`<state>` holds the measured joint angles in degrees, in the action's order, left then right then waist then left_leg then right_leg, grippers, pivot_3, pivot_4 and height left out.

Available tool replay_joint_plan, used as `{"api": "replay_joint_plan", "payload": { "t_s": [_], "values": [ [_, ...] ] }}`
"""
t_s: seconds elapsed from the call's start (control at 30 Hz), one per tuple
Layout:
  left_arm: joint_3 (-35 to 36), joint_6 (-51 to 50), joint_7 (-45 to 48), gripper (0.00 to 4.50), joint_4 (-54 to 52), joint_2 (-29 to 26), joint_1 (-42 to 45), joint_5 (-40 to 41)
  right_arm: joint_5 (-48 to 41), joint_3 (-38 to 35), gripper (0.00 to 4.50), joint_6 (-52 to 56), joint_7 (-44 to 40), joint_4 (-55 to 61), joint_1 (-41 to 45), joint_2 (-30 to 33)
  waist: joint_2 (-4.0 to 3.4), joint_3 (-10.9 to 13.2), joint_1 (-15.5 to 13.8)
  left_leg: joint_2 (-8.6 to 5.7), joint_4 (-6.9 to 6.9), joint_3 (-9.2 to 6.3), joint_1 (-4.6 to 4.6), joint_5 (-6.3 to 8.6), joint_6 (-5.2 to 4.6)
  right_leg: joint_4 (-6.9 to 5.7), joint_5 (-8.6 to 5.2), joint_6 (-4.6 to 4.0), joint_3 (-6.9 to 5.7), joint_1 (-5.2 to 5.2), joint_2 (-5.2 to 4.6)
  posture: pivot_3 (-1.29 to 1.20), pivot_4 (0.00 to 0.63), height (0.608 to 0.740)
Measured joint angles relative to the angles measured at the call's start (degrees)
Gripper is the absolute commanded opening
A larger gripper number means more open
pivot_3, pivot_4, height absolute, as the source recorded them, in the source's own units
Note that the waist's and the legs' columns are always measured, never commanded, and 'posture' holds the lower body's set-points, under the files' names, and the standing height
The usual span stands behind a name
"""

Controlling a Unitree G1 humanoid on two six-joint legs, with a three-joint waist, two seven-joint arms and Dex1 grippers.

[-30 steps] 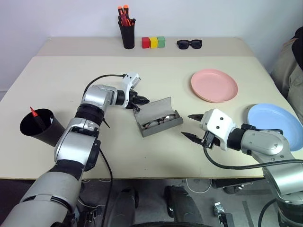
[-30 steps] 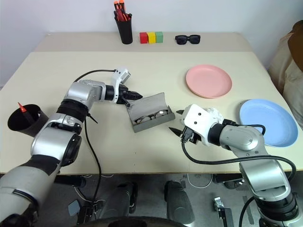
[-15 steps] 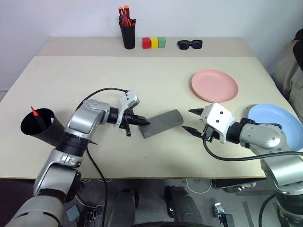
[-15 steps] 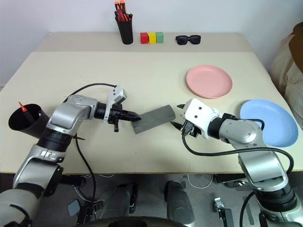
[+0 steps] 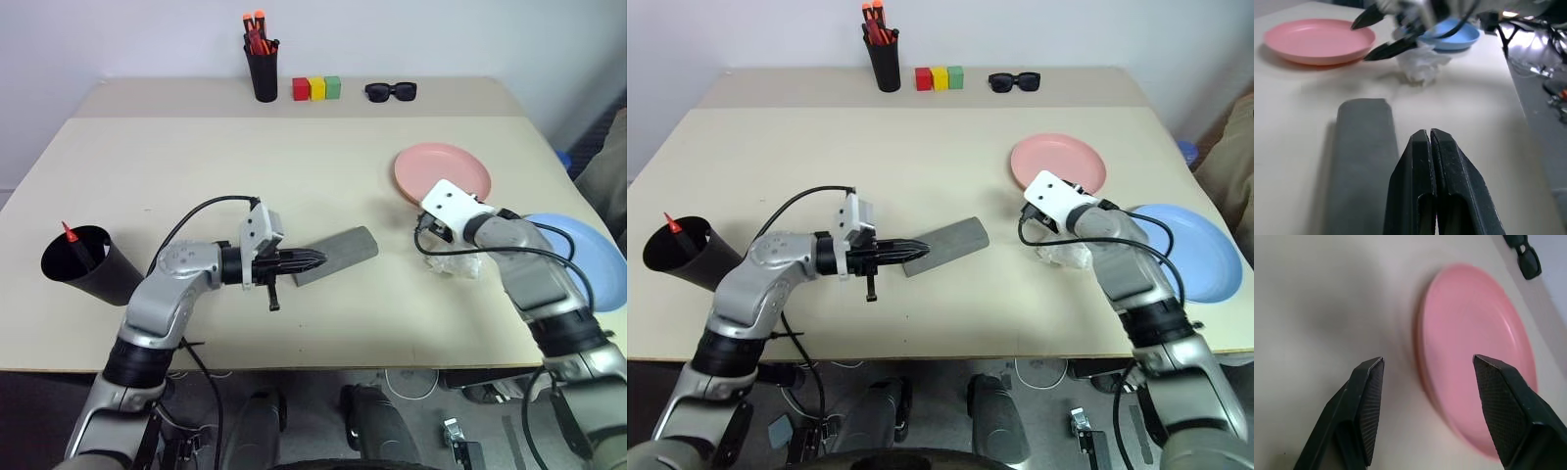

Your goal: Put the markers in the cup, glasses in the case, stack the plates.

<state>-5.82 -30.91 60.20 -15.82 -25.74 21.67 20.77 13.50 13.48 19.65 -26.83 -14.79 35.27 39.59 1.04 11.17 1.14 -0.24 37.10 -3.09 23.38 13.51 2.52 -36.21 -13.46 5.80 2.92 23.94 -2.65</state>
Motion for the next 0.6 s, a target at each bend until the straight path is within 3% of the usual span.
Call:
{"api": "replay_joint_plan", "payload": {
  "t_s": [0.07,0.13,0.3,0.6],
  "values": [
    [0.09,-0.83,-1.75,0.05,-2.14,0.07,-1.43,1.15,1.51,1.23,2.91,-4.32,1.25,-7.9,3.61,-1.02,0.0,0.0,-0.05,-0.01,0.01,-0.01,0.0,0.0,0.0,0.0,0.01,0.01,0.0,-0.02,0.0,0.0,0.15,0.74],
    [0.22,-1.37,-3.45,0.0,-3.23,-0.04,-2.5,1.24,2.43,1.88,2.36,-8.37,1.89,-15.19,6.84,-2.15,0.0,0.0,-0.04,-0.01,0.01,-0.02,0.0,0.0,0.0,0.01,0.01,0.01,0.0,-0.03,0.01,0.0,0.15,0.74],
    [0.67,-1.67,-6.65,0.0,-4.38,-0.23,-4.12,2.27,4.69,3.14,0.05,-15.97,2.34,-26.79,9.97,-3.19,0.0,0.0,-0.06,-0.02,-0.01,-0.05,0.0,0.0,0.0,0.01,0.01,0.02,-0.01,-0.04,0.01,0.0,0.15,0.74],
    [2.03,-1.11,-7.98,0.0,-4.6,-1.0,-5.25,3.73,6.3,2.97,0.05,-18.12,2.39,-26.64,9.93,-2.99,-0.03,0.01,0.07,-0.01,-0.02,-0.05,-0.01,0.0,0.0,0.0,0.02,0.02,0.0,-0.03,0.04,0.0,0.15,0.74]
  ]
}}
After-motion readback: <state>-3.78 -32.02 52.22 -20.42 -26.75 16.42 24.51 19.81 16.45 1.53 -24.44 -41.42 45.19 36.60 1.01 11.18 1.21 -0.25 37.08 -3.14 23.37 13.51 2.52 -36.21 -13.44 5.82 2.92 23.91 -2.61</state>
